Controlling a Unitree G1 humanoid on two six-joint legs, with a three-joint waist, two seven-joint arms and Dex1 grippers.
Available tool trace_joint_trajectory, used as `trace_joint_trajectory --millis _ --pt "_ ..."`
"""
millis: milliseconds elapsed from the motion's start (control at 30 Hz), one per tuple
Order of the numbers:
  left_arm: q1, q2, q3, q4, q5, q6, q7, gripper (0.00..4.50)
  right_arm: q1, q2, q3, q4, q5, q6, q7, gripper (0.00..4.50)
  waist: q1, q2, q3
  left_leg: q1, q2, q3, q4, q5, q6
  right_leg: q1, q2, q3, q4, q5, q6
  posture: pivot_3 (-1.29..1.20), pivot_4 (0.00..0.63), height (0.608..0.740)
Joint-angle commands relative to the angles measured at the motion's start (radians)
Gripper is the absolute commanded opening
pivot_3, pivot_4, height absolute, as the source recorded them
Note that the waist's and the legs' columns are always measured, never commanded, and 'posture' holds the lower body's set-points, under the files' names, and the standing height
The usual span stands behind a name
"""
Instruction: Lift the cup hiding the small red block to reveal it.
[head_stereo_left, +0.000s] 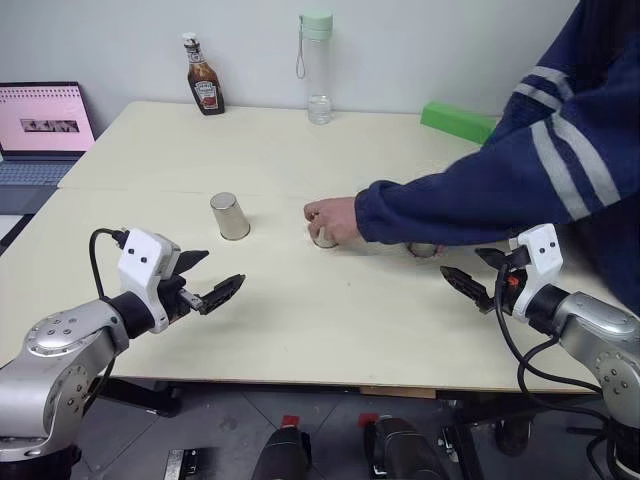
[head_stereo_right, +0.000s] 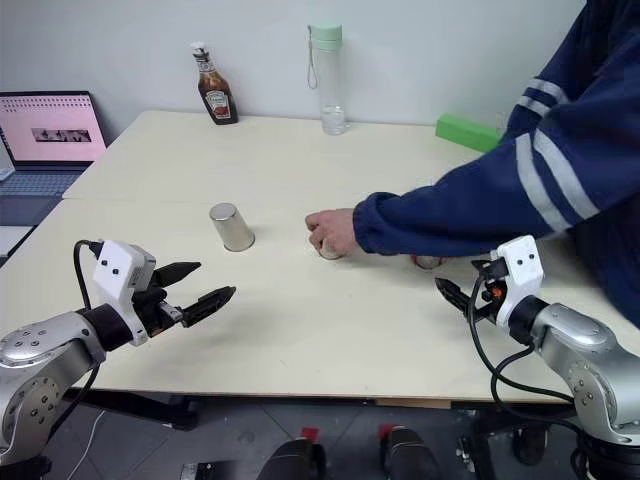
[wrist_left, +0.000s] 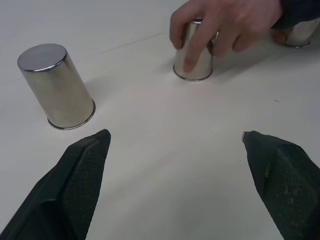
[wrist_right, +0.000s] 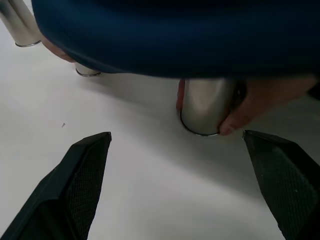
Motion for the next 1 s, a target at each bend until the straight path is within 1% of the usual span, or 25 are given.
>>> trace_joint_trajectory --millis 33,833,1000 --pt "-0.011 0.018 0.009 -0.010 0.007 -0.025 -0.004 4.50 0.001 -0.005 -0.019 -0.023 0.000 -0.020 0.000 4.47 0.000 0.000 0.000 0.000 0.000 0.000 0.000 0.000 0.000 0.000 0.000 0.000 0.000 0.000 0.000 0.00 0.150 0.740" --pt "-0.006 0.021 -0.003 -0.013 0.012 -0.048 -0.010 4.50 -0.024 -0.021 0.005 0.003 0.000 -0.054 0.055 4.47 0.000 0.000 0.000 0.000 0.000 0.000 0.000 0.000 0.000 0.000 0.000 0.000 0.000 0.000 0.000 0.00 0.150 0.740" --pt "0.003 0.000 -0.009 -0.032 0.007 -0.051 0.006 4.50 -0.030 -0.014 0.015 0.000 0.005 -0.055 0.059 4.47 0.000 0.000 0.000 0.000 0.000 0.000 0.000 0.000 0.000 0.000 0.000 0.000 0.000 0.000 0.000 0.00 0.150 0.740"
